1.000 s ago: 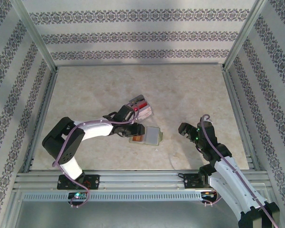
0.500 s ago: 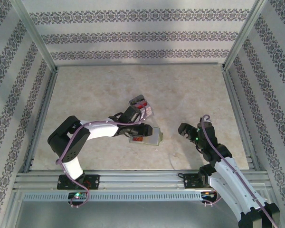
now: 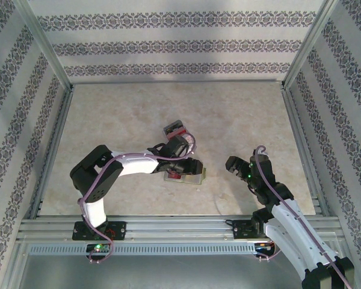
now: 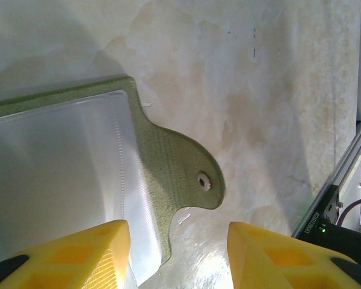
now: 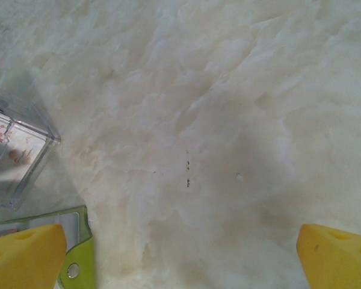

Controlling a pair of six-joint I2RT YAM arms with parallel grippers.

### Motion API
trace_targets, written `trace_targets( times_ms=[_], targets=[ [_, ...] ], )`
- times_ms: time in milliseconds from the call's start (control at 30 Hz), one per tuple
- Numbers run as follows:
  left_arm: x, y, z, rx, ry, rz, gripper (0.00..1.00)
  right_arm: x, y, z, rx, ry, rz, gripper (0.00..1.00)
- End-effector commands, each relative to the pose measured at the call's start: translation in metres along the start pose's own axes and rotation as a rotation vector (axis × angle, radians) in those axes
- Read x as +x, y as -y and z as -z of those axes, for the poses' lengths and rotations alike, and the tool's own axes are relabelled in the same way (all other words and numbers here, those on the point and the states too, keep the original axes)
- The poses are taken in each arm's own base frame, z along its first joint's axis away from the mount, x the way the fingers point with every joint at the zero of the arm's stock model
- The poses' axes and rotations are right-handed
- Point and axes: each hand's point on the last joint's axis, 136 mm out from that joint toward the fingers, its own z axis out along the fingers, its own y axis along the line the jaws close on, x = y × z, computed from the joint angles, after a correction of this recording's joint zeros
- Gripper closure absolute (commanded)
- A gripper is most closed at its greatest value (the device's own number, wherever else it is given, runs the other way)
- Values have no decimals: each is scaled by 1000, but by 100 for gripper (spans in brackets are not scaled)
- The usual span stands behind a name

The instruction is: Take the credit cards out of the card holder

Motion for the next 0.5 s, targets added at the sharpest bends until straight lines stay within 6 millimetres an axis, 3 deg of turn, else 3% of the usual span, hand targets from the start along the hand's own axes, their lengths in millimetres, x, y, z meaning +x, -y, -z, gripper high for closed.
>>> trace_targets(
  times_ms=[0, 467],
  targets=[
    [-3, 24, -3, 49, 2, -30, 53, 3, 4, -2, 3, -3, -6, 2],
    [2, 27, -21, 50, -31, -22, 53, -2, 0, 0, -12, 8, -7, 2]
  ],
)
